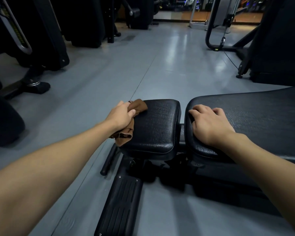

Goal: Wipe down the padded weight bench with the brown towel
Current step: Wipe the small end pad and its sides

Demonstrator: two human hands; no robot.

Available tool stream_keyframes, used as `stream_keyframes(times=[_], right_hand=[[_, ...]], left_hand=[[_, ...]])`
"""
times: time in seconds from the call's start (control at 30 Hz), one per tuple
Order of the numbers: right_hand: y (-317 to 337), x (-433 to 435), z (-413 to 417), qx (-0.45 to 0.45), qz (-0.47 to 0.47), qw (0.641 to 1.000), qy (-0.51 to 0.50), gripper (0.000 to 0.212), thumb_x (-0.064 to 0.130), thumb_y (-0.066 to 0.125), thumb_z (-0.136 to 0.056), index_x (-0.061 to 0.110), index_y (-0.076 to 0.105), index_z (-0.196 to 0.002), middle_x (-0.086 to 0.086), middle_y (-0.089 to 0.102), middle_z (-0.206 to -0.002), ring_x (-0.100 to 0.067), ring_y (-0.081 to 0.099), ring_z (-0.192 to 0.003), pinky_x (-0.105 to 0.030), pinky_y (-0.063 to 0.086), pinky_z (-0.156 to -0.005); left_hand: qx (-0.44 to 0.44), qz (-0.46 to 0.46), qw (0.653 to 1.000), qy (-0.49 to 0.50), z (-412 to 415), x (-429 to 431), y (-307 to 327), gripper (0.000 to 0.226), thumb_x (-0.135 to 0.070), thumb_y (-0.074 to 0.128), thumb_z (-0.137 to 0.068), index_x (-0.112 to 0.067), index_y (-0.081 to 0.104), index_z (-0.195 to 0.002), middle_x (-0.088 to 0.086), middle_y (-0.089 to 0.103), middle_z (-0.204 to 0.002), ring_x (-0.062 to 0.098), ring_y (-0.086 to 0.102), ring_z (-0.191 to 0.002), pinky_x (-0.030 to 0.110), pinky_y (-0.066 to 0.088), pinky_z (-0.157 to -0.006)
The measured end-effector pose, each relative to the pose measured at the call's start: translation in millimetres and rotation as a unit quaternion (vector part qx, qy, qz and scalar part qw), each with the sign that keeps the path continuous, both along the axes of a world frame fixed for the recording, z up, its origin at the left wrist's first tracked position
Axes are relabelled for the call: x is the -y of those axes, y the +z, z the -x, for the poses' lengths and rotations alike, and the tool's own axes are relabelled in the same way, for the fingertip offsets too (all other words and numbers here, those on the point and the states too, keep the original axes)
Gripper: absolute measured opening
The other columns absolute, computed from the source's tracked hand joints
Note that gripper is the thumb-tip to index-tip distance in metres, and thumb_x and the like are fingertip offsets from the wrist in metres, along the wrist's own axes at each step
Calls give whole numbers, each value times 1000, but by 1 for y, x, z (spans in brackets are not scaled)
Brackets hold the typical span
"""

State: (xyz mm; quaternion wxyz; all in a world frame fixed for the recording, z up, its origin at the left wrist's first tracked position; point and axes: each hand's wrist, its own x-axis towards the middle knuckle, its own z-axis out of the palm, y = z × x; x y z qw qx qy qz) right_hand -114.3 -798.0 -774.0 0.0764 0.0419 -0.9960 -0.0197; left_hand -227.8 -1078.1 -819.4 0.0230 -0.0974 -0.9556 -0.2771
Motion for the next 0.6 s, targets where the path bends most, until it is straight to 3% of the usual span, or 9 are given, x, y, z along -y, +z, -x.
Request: stream_keyframes(times=[0.2,0.3,0.43,0.53,0.6], right_hand=[[1,0,-4,6,3,1000,2,44,17,33,-94,18,49,-135,-2,45,-140,-19,36,-133,-39,17,-106],[1,1,-4,8,4,1000,3,42,17,34,-95,18,50,-134,-2,45,-140,-19,36,-133,-39,18,-106],[0,1,-3,4,2,1000,5,41,17,34,-94,19,52,-131,-2,46,-138,-20,37,-132,-39,19,-105],[-1,1,-3,-1,0,1000,7,41,18,35,-94,19,52,-131,-2,46,-139,-20,37,-133,-39,19,-105],[-1,0,-3,-5,-1,1000,9,40,18,35,-94,19,52,-131,-2,46,-138,-20,37,-132,-39,19,-105]], left_hand=[[-70,-17,992,-107,-70,30,-9,31,-28,54,-98,-17,57,-127,-3,53,-113,23,52,-110,36,40,-97],[-117,-15,979,-166,-108,35,-10,34,-36,51,-97,-19,56,-126,-7,52,-117,19,51,-107,33,40,-95],[-163,52,961,-215,-133,2,-1,46,-47,39,-94,-22,51,-131,-5,52,-123,20,49,-107,42,44,-87],[-195,104,950,-219,-128,-30,8,46,-46,37,-97,-21,48,-135,-4,50,-125,21,46,-106,38,39,-83],[-167,115,956,-210,-116,-45,15,45,-44,39,-100,-22,44,-138,-5,47,-128,19,43,-109,33,31,-82]])
